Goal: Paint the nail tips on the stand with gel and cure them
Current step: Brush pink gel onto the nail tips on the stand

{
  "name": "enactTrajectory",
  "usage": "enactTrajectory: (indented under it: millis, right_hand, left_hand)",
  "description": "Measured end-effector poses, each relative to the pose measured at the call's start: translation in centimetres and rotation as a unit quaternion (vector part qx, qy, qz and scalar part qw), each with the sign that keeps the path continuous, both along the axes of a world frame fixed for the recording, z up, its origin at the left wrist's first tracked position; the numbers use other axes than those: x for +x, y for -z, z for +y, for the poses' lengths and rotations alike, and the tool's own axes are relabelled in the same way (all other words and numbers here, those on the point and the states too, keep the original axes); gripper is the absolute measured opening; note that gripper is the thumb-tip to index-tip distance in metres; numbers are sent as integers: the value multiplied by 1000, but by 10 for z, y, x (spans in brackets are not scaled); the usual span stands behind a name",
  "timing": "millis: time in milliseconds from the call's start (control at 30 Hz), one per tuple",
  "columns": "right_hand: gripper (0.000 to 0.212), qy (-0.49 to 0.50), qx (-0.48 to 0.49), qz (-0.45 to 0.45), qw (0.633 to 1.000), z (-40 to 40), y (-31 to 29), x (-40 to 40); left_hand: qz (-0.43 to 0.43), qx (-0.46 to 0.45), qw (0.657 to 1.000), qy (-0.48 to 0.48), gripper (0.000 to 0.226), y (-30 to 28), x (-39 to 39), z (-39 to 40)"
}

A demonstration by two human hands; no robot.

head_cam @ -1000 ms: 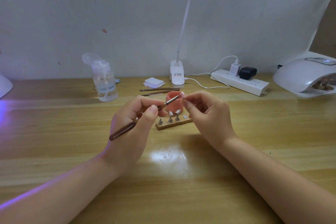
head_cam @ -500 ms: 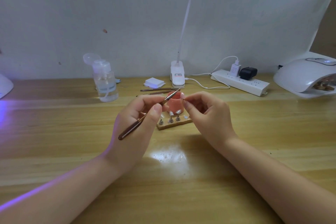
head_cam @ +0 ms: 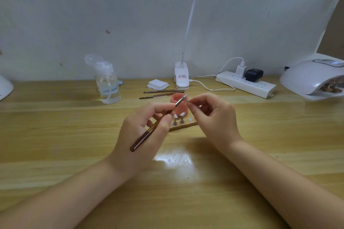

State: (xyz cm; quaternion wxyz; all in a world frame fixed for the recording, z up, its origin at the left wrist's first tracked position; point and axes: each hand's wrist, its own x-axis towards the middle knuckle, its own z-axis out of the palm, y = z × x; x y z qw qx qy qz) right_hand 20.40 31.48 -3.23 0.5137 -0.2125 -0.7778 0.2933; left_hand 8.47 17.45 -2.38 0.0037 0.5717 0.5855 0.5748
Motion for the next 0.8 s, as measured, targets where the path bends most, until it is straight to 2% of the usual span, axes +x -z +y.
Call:
enactTrajectory:
  millis: [200, 433, 600, 800]
  right_hand:
    - [2, 10, 2, -5, 1000, 2, 0, 1]
    - [3, 6, 4, -10, 1000, 0, -1, 0]
    - [2, 4, -21, -15, 1000, 1, -1, 1]
    - [2, -6, -24, -15, 1000, 0, -1, 0]
  left_hand:
    - [3, 24, 1000, 17, 20, 2, -2, -1]
    - [-3, 1, 1000, 6, 25, 1, -1, 0]
    - [-5, 20, 1000, 14, 21, 1, -2, -1]
    - [-17, -4, 1000, 8, 19, 1, -3, 1]
